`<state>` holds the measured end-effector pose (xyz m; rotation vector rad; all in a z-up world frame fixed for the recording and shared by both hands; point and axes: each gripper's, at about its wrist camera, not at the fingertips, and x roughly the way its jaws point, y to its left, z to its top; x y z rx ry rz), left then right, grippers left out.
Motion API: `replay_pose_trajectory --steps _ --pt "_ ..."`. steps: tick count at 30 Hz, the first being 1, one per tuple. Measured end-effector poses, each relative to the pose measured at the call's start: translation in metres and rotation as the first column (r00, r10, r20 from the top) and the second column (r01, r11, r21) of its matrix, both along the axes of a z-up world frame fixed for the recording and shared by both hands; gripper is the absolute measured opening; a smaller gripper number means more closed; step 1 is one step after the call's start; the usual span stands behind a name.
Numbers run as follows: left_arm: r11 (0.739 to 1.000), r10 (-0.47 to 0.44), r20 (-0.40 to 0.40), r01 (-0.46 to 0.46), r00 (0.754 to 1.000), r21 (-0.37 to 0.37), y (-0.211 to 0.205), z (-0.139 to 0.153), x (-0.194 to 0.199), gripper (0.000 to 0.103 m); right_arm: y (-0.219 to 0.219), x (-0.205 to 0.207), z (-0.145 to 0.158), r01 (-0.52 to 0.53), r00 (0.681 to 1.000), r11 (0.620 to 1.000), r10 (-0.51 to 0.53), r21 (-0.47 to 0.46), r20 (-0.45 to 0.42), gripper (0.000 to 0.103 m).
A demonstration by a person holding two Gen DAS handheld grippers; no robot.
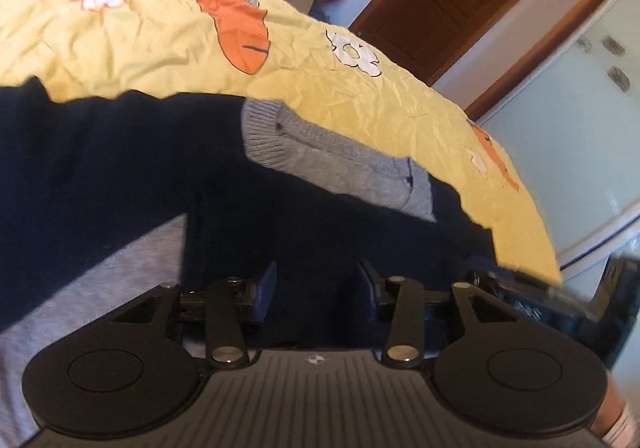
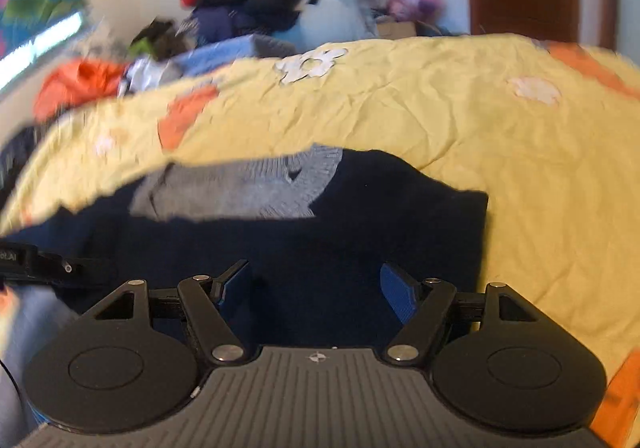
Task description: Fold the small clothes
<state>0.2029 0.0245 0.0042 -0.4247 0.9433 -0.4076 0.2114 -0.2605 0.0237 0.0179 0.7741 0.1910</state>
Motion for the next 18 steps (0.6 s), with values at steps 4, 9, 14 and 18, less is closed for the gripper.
replay_pose_trajectory --steps 4,9,14,18 --pt "0.998 0.065 -0.003 -0.065 0.998 -0.008 0.027 -0.001 -0.015 0.035 -0.012 0.003 -0.002 0.027 1.0 0.994 -0.026 -0.105 0.017 0.054" --pt "0.996 0.09 0.012 -0.09 0.996 0.008 0.03 0.015 -0.035 0.04 0.001 -0.007 0.021 -0.002 0.998 0.999 0.005 -0.054 0.061 0.047" --pt "0.993 0.113 0.048 -0.114 0.992 0.029 0.017 0.016 -0.033 0.045 0.045 0.026 0.017 -0.159 0.987 0.979 0.156 0.124 0.028 0.047" --pt "0.988 0.093 0.088 -0.103 0.992 0.113 0.009 0.002 -0.042 0.041 0.097 0.035 -0.002 -0.232 0.973 0.972 0.232 -0.032 0.018 0.049"
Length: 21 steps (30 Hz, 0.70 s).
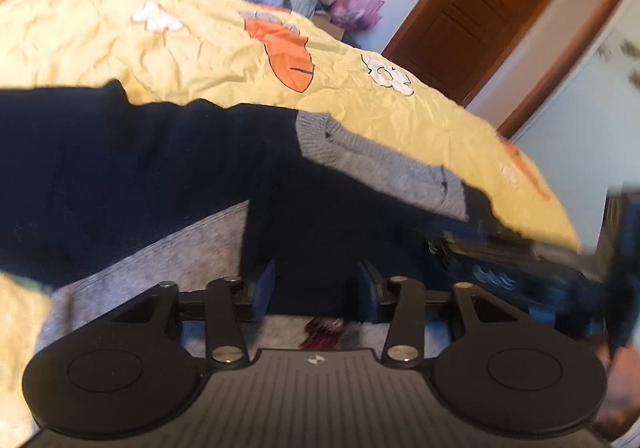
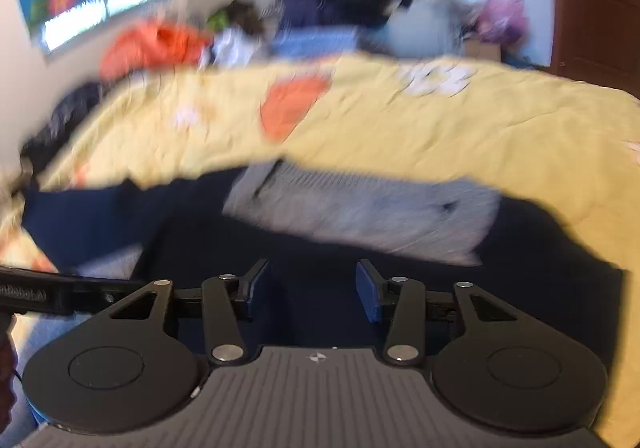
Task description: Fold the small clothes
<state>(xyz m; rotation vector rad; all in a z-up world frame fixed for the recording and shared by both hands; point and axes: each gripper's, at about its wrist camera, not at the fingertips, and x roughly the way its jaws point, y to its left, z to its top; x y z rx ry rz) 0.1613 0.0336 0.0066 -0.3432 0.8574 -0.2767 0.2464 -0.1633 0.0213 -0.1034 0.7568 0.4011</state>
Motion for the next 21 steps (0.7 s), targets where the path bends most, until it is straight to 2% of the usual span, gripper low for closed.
replay_pose_trajectory --steps 1,2,3,4,7,9,10,11,13,14,16,18,20,21 --pt "1.0 -0.011 0.015 0.01 1.0 0.016 -0.001 -0.001 -0.004 0.041 0.005 0.001 -0.002 0.033 0.999 0.997 -0.03 -0.073 0.042 0.067" --pt "1.0 -0.016 0.024 0.015 1.0 0.018 0.0 -0.002 -0.007 0.041 0.002 0.004 -0.004 0.087 0.995 0.993 -0.083 -0.083 0.049 0.078" --pt "1.0 -0.013 0.024 0.013 1.0 0.001 0.004 -0.003 -0.008 0.041 -0.005 0.008 -0.008 0.122 0.992 0.992 -0.121 -0.045 0.019 0.091" --pt "1.0 -0.01 0.02 0.011 1.0 -0.026 0.009 -0.003 -0.007 0.041 -0.011 0.008 -0.008 0.131 0.991 0.991 -0.131 -0.006 0.005 0.092" --pt "0.993 0.004 0.001 -0.003 1.0 -0.122 0.028 -0.002 -0.011 0.043 -0.003 -0.002 0.001 0.117 0.993 0.992 -0.117 -0.049 0.02 0.085" --pt "0.984 0.064 0.001 -0.062 0.998 -0.169 0.047 0.003 -0.021 0.073 0.007 -0.011 0.01 0.095 0.995 0.995 -0.094 -0.021 0.036 0.078" --pt "0.975 0.11 0.027 -0.103 0.994 -0.195 0.061 0.007 -0.03 0.095 0.012 -0.016 0.015 0.077 0.996 0.997 -0.077 0.006 0.046 0.078" --pt "0.965 0.154 0.06 -0.137 0.986 -0.225 0.076 0.011 -0.039 0.099 0.018 -0.02 0.02 0.061 0.997 0.997 -0.063 0.037 0.051 0.078" --pt "0.938 0.232 0.117 -0.19 0.966 -0.292 0.109 0.018 -0.057 0.099 0.031 -0.027 0.025 0.038 0.998 0.995 -0.042 0.091 0.043 0.083" --pt "0.924 0.265 0.116 -0.218 0.957 -0.313 0.126 0.02 -0.063 0.099 0.038 -0.03 0.027 0.022 0.999 0.993 -0.027 0.116 0.041 0.083" --pt "0.877 0.347 0.078 -0.294 0.935 -0.38 0.167 0.021 -0.072 0.099 0.055 -0.036 0.028 -0.009 0.999 0.991 0.004 0.135 0.038 0.091" --pt "0.795 0.444 0.057 -0.364 0.894 -0.486 0.22 0.018 -0.087 0.099 0.068 -0.048 0.029 -0.036 0.999 0.987 0.031 0.156 0.033 0.095" --pt "0.731 0.557 0.031 -0.472 0.83 -0.493 0.277 0.017 -0.102 0.103 0.074 -0.063 0.028 -0.082 0.997 0.976 0.077 0.201 0.032 0.097" --pt "0.698 0.615 0.02 -0.531 0.789 -0.481 0.304 0.016 -0.11 0.103 0.078 -0.072 0.027 -0.096 0.995 0.973 0.089 0.209 0.041 0.099"
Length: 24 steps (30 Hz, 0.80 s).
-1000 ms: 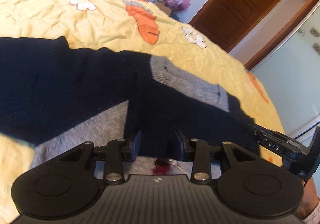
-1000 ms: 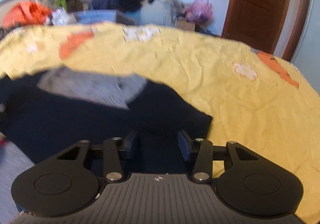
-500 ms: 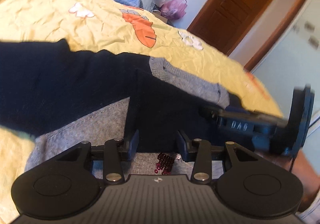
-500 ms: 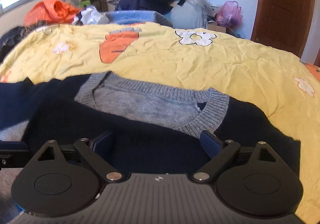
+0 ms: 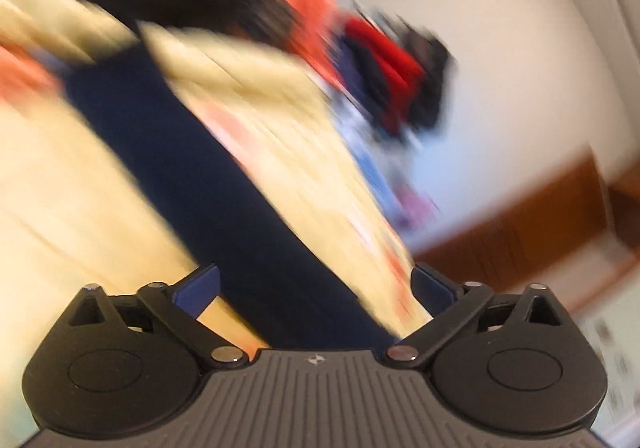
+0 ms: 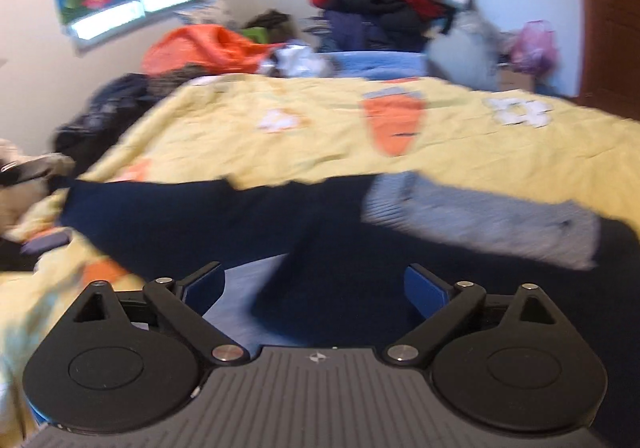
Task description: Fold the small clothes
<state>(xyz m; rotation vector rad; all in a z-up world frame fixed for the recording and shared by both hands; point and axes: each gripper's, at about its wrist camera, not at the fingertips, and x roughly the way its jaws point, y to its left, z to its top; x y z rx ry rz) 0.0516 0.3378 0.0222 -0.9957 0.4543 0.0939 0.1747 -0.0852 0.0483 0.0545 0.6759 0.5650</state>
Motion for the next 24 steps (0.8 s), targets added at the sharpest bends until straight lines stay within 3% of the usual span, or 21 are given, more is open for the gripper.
replay_pose_trajectory --steps 2,5,7,9,11,14,17,18,19,20,22,24 --pt "0.997 0.08 -0.021 -0.08 0.997 -0.022 0.049 -0.006 -0.009 0.103 0.011 -0.015 -0.002 -0.028 0.999 1.0 0.028 -0.01 0.019 0.1" --pt "0.973 0.176 -0.085 -0.187 0.981 -0.136 0.109 -0.023 -0.014 0.103 0.029 -0.029 -0.004 -0.052 0.999 0.998 0.052 0.019 0.015 0.1" --pt "0.957 0.197 -0.098 -0.213 0.975 -0.197 0.133 -0.034 -0.009 0.103 0.042 -0.037 -0.006 -0.075 0.997 0.996 0.074 0.057 0.009 0.102" --pt "0.947 0.161 -0.122 -0.188 0.979 -0.26 0.148 -0.045 0.003 0.103 0.055 -0.044 -0.008 -0.095 0.995 0.993 0.095 0.064 0.013 0.102" --pt "0.951 0.148 -0.148 -0.182 0.978 -0.251 0.155 -0.05 0.016 0.103 0.065 -0.051 -0.012 -0.115 0.993 0.992 0.113 0.057 0.038 0.102" --pt "0.962 0.084 -0.116 -0.111 0.99 -0.25 0.161 -0.056 0.035 0.102 0.073 -0.058 -0.02 -0.123 0.99 0.992 0.12 0.036 0.076 0.102" --pt "0.978 0.05 -0.123 -0.074 0.991 -0.195 0.156 -0.06 0.043 0.1 0.076 -0.06 -0.024 -0.127 0.989 0.992 0.124 0.026 0.086 0.102" --pt "0.98 0.046 -0.13 -0.07 0.99 -0.188 0.158 -0.061 0.044 0.095 0.076 -0.061 -0.024 -0.131 0.988 0.991 0.128 0.027 0.092 0.102" --pt "0.981 0.04 -0.137 -0.065 0.99 -0.182 0.157 -0.06 0.045 0.082 0.074 -0.061 -0.025 -0.129 0.988 0.991 0.125 0.034 0.094 0.102" --pt "0.984 0.031 -0.14 -0.054 0.99 -0.169 0.154 -0.059 0.047 0.056 0.074 -0.061 -0.026 -0.12 0.989 0.992 0.116 0.04 0.091 0.102" --pt "0.99 0.008 -0.166 -0.032 0.986 -0.141 0.148 -0.057 0.049 0.02 0.074 -0.059 -0.027 -0.112 0.991 0.993 0.109 0.042 0.083 0.096" --pt "0.99 0.0 -0.186 -0.027 0.983 -0.141 0.143 -0.059 0.05 0.011 0.073 -0.057 -0.029 -0.101 0.993 0.994 0.097 0.046 0.07 0.092"
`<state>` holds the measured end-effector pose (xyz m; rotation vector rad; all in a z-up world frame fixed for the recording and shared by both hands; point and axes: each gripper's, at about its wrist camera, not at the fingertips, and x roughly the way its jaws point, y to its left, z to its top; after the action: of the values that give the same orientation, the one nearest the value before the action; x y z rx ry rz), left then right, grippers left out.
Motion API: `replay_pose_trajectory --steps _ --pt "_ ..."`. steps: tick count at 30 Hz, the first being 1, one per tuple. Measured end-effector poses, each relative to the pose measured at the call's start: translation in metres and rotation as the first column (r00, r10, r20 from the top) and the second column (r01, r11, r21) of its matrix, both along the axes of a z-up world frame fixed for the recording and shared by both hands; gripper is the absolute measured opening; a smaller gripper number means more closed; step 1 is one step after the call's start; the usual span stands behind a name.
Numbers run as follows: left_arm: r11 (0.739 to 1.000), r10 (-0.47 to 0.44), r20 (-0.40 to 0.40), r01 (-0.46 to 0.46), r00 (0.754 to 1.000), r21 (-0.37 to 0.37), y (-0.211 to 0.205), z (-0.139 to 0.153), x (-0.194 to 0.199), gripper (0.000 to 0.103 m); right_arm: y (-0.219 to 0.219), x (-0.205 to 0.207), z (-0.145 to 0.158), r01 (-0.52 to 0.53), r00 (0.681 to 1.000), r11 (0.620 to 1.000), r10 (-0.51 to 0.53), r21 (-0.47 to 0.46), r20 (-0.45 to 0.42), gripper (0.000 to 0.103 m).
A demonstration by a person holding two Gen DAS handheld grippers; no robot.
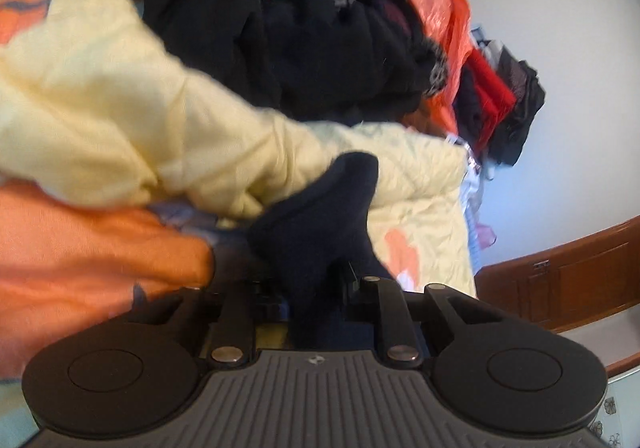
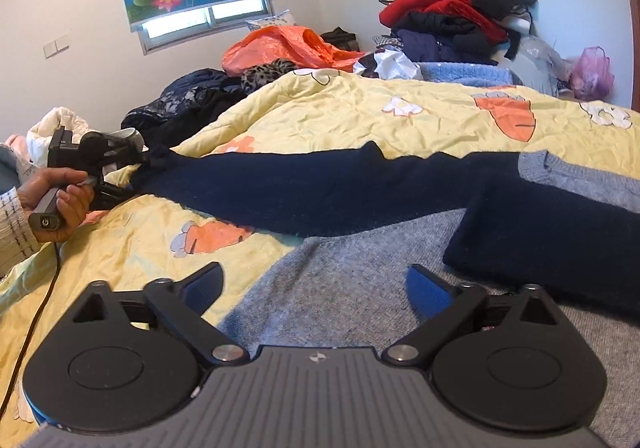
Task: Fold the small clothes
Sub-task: 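Grasp the other navy sleeve cuff with the left gripper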
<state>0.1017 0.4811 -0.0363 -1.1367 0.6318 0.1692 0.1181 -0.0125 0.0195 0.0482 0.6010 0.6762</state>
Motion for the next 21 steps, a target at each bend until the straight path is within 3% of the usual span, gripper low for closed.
replay_pose_trajectory --steps 3,7,11,12,15,18,21 --pt "0.999 0.013 0.017 -0.014 1.0 0.042 0.0 0.005 0.004 0.007 -0.002 0.001 -0.001 0.015 1.0 1.0 -0.015 0.014 -0.006 0.091" --pt "0.976 -0.037 0.038 0.028 0.999 0.214 -0.022 0.039 0.006 0.007 -0.005 0.003 -0.002 0.034 0.999 0.999 -0.034 0.031 -0.013 0.09" --pt "0.915 -0.106 0.044 0.08 0.993 0.395 -0.06 0.08 0.007 0.007 -0.008 0.007 0.001 0.053 0.998 0.998 -0.052 0.03 -0.034 0.089" --pt "0.889 -0.127 0.042 0.095 0.991 0.449 -0.073 0.09 0.008 0.007 -0.009 0.007 0.003 0.055 0.998 0.998 -0.054 0.03 -0.033 0.089" --pt "0.761 -0.128 0.009 0.092 0.992 0.642 -0.108 0.12 0.017 0.007 -0.014 0.005 0.006 0.058 0.998 0.998 -0.057 0.023 -0.024 0.089" --pt "0.747 -0.176 0.015 0.124 0.984 0.653 -0.121 0.135 0.028 0.007 -0.022 0.002 0.005 0.068 0.997 0.997 -0.067 0.032 -0.028 0.09" --pt "0.7 -0.263 0.001 0.19 0.965 0.688 -0.16 0.145 0.033 0.007 -0.032 0.005 0.007 0.102 0.994 0.993 -0.099 0.064 -0.046 0.09"
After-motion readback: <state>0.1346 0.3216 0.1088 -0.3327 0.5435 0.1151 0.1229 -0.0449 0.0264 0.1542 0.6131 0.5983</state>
